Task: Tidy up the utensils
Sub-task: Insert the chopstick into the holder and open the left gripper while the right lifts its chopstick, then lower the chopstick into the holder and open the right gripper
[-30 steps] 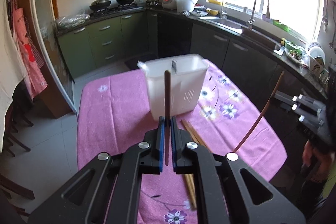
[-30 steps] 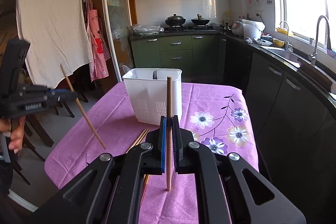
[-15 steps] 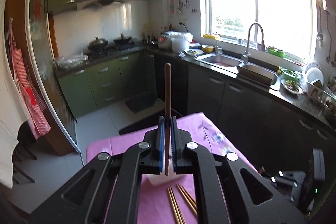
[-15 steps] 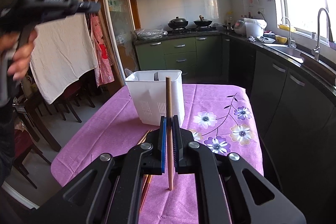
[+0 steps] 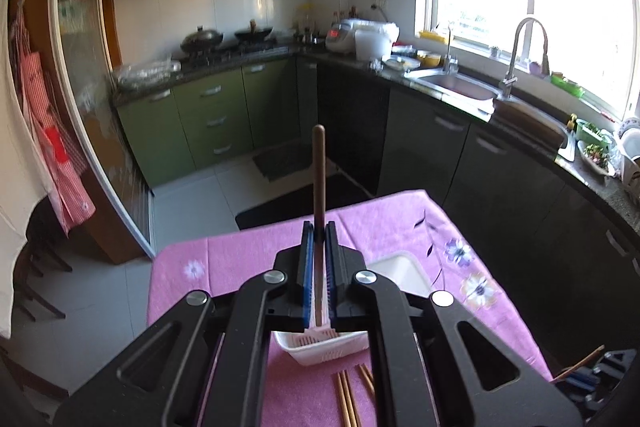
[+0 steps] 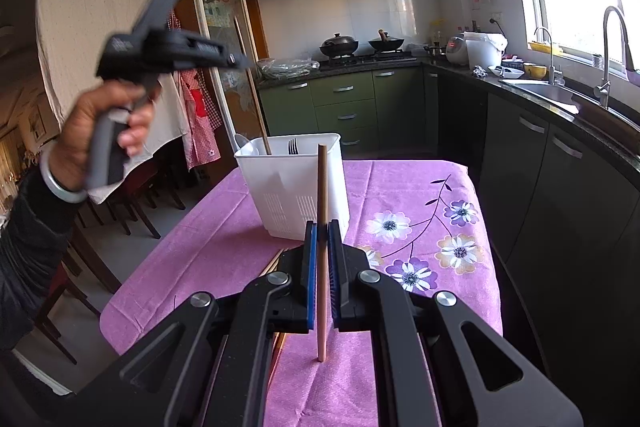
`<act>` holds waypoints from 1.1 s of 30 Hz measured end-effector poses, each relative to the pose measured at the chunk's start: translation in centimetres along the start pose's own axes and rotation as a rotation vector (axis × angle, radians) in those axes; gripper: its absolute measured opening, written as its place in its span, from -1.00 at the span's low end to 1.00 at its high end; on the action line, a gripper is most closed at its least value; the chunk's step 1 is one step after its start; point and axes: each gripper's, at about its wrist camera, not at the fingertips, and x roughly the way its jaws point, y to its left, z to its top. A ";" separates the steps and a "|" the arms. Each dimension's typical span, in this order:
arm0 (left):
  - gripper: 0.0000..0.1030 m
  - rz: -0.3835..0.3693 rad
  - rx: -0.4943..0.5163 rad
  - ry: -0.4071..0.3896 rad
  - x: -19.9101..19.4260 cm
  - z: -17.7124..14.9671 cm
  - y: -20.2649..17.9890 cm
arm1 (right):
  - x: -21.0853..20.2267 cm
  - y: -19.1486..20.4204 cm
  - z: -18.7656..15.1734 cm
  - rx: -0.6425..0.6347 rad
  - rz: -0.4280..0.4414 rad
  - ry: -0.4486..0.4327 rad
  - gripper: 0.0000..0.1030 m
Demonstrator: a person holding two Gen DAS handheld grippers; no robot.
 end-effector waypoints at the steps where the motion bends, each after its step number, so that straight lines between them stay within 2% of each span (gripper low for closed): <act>1: -0.89 0.000 0.000 0.015 0.5 -0.6 0.1 | 0.0 0.0 0.0 0.000 0.000 0.000 -0.88; 5: -0.88 -0.015 0.006 0.050 1.1 -2.2 0.3 | -0.1 0.2 0.4 -0.003 -0.001 -0.004 -0.88; 9: -0.58 -0.025 -0.001 0.032 -0.8 -3.5 0.7 | -0.7 0.6 1.6 -0.015 0.006 -0.030 -0.88; 11: -0.53 -0.032 -0.010 0.010 -2.6 -4.7 1.3 | -1.2 0.8 2.7 -0.026 0.015 -0.051 -0.88; 17: -0.53 -0.023 0.015 -0.025 -7.1 -9.2 1.8 | -3.0 2.3 8.4 -0.070 0.049 -0.159 -0.88; 22: -0.53 -0.033 -0.002 0.008 -9.3 -13.1 3.2 | -3.4 3.2 14.4 -0.080 0.055 -0.273 -0.88; 27: -0.48 -0.006 -0.036 0.044 -9.9 -16.2 4.9 | 0.7 3.5 18.9 -0.064 -0.003 -0.289 -0.88; 33: -0.48 0.003 -0.047 0.086 -9.8 -18.2 6.1 | 7.7 2.7 19.9 -0.037 -0.046 -0.191 -0.88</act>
